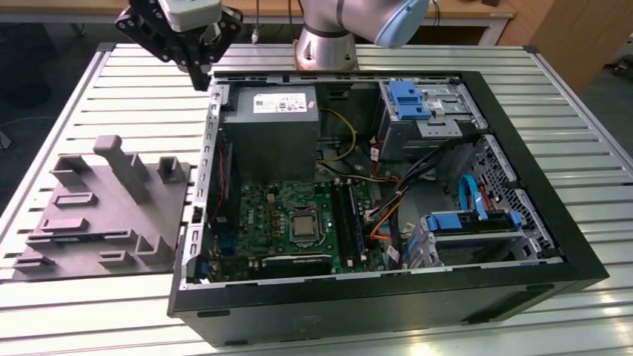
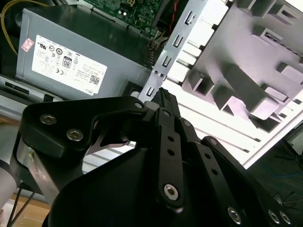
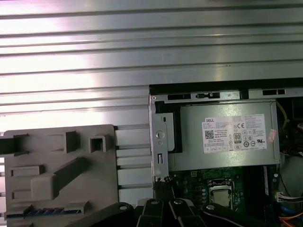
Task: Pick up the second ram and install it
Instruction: 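Reach for the second ram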
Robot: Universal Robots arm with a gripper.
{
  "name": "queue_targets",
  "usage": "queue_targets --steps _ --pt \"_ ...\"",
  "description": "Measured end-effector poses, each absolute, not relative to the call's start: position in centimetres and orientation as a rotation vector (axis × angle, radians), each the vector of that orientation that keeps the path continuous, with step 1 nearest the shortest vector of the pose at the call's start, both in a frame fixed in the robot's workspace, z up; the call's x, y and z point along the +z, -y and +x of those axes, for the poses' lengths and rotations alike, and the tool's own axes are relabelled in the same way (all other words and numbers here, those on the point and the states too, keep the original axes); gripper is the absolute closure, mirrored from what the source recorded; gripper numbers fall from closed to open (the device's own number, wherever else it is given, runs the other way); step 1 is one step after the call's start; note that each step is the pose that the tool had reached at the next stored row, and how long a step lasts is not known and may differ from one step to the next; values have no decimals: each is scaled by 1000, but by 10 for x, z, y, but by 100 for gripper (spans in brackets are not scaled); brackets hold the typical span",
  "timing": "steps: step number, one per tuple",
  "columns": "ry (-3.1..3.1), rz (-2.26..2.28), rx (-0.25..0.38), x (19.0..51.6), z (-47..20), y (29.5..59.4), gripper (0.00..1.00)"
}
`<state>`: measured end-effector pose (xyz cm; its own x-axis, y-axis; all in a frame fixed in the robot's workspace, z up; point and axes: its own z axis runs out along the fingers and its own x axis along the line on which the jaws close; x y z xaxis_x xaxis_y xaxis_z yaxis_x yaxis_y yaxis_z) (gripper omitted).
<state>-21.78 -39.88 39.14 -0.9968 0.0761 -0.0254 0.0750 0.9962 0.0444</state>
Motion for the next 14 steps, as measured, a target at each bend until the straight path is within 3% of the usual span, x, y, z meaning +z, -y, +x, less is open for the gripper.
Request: queue_targets --steps 14 --pt "-3110 118 68 391 -254 399 90"
